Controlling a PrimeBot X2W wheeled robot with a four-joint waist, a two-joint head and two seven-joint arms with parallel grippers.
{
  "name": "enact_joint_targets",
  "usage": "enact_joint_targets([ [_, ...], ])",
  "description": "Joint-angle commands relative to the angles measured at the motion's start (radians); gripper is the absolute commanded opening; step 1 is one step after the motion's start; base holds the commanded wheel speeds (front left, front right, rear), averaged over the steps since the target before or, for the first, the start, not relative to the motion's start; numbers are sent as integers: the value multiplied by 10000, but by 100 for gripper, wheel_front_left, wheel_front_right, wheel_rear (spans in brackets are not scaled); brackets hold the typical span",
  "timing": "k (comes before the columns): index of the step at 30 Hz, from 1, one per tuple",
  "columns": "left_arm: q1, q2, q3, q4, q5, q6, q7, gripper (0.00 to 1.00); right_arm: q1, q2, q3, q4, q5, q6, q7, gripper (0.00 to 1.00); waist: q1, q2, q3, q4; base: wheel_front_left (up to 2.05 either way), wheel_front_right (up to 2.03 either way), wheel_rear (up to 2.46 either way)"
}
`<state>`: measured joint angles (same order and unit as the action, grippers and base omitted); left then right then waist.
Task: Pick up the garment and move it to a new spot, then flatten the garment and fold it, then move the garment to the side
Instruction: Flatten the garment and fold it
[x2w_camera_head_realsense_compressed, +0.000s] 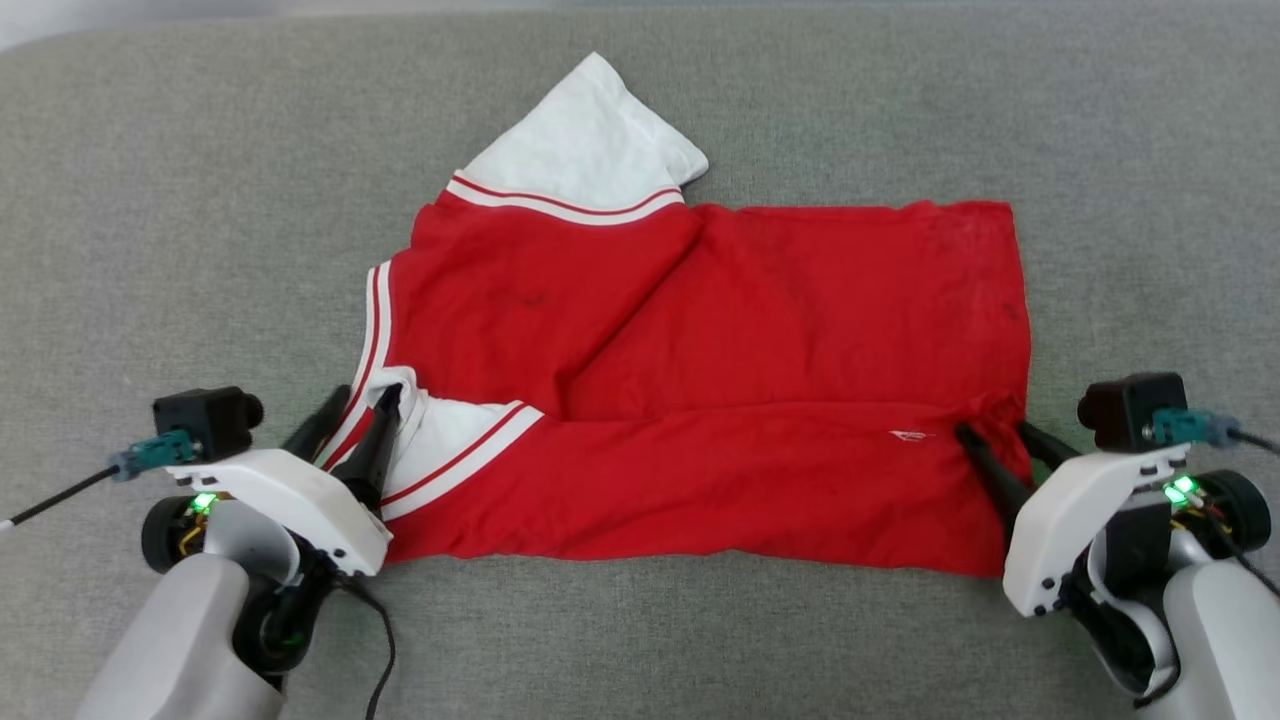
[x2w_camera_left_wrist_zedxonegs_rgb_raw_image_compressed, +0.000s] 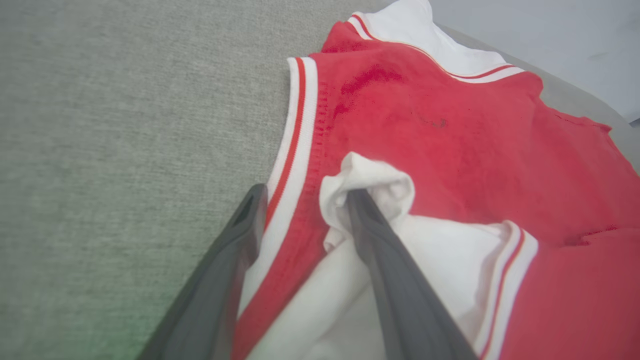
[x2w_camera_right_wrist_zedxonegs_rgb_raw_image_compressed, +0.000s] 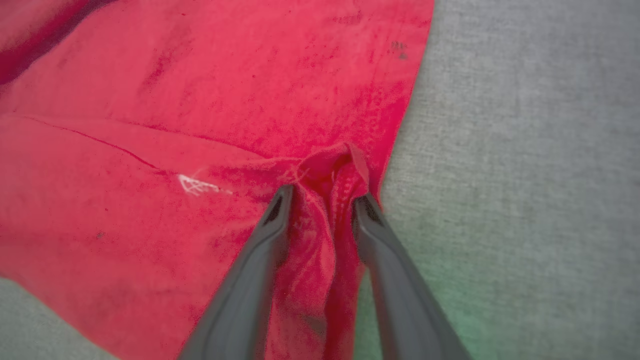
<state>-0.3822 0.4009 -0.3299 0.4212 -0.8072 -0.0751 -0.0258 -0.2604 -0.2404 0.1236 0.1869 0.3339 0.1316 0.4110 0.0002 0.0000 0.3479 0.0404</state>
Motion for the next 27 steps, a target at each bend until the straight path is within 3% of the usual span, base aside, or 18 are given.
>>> enact_joint_targets([
  [1, -110, 43, 109, 153, -67, -34, -178, 100, 298, 18, 67, 80, -3, -17, -425, 100, -2, 0, -217, 17, 0, 0, 0],
  [11, 751, 1056, 536, -226, -80, 407, 17, 100, 1221, 450, -317, -942, -526, -13, -3340, 100, -2, 0, -1555, -282, 0, 0, 0],
  [14, 1114, 1703, 340, -758, 106, 565, 831, 100, 1558, 684, -376, -1192, -687, -13, -3623, 100, -2, 0, -1952, -414, 0, 0, 0],
  [21, 2084, 2841, -19, -2360, -625, 774, 3697, 100, 2103, 1024, -206, -1688, -625, -13, -3634, 100, -2, 0, -2426, -786, 0, 0, 0],
  [27, 2768, 3319, 5, -2960, -1460, 1032, 5220, 100, 2227, 1220, -90, -1771, -477, -11, -3548, 100, -2, 0, -2255, -1165, 0, 0, 0],
])
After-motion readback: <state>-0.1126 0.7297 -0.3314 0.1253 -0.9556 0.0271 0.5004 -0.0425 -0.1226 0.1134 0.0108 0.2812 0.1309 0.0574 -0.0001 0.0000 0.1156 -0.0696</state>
